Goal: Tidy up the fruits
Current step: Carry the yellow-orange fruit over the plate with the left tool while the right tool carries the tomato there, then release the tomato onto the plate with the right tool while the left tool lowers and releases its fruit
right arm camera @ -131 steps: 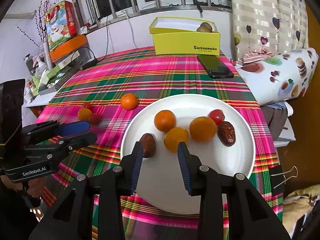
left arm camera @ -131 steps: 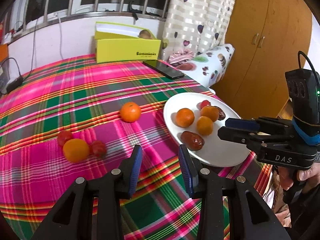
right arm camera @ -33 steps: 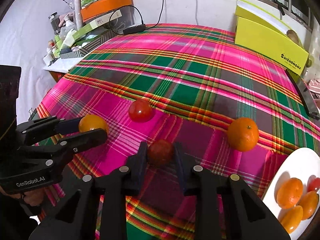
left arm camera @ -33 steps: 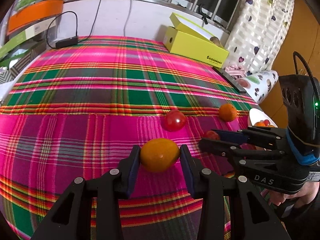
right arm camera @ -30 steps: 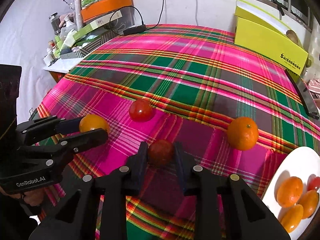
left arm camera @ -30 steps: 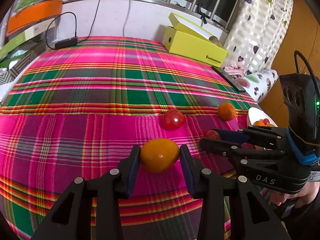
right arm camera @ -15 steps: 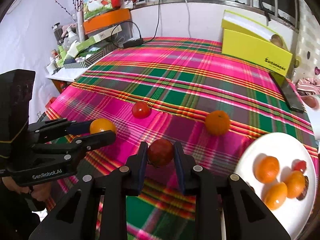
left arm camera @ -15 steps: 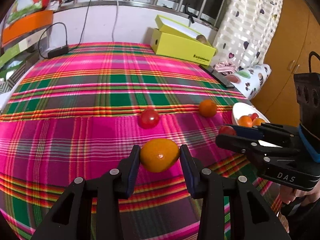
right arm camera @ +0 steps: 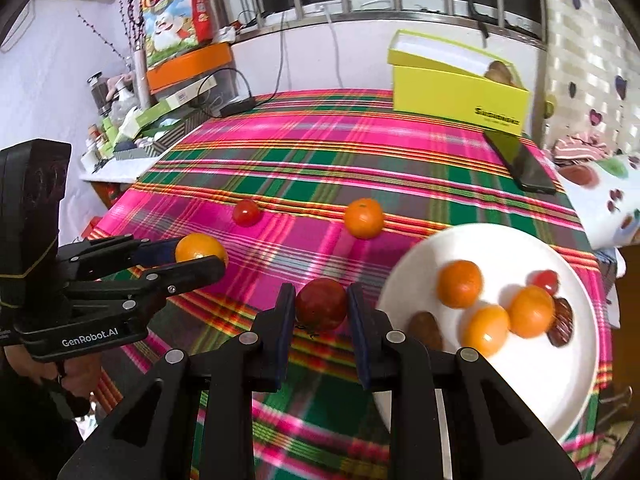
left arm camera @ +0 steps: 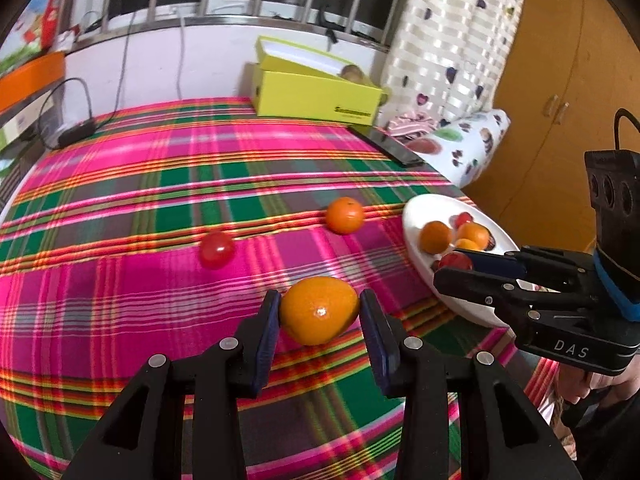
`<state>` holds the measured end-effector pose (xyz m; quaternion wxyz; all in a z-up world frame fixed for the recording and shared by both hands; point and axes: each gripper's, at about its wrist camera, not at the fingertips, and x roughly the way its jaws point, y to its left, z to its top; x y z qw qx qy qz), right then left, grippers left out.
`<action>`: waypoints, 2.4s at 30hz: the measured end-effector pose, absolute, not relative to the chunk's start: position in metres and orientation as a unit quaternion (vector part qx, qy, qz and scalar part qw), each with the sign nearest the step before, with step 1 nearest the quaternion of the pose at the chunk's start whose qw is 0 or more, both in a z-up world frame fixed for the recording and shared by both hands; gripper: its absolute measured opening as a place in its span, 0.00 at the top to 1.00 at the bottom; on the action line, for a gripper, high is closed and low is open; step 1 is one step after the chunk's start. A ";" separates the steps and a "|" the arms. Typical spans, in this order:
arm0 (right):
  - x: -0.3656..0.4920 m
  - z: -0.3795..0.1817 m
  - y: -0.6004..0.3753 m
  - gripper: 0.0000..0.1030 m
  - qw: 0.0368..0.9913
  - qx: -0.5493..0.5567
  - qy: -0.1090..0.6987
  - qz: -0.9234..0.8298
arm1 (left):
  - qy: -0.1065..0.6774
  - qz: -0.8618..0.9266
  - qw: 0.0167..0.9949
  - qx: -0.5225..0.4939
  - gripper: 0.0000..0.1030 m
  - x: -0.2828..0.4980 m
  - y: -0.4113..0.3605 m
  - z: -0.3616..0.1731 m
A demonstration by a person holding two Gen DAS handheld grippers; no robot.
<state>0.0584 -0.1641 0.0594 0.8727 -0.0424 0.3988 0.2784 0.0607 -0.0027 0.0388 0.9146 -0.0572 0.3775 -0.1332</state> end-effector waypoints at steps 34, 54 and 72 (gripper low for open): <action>0.051 0.056 -0.287 0.73 0.902 0.012 0.402 0.154 | 0.381 -0.259 0.887 0.018 0.52 0.076 -0.121 0.042; 0.073 0.029 -0.313 0.73 0.892 0.025 0.431 0.133 | 0.408 -0.312 0.857 0.046 0.52 0.083 -0.169 0.021; 0.090 0.026 -0.308 0.73 0.890 0.003 0.434 0.139 | 0.415 -0.305 0.854 0.071 0.52 0.092 -0.176 0.012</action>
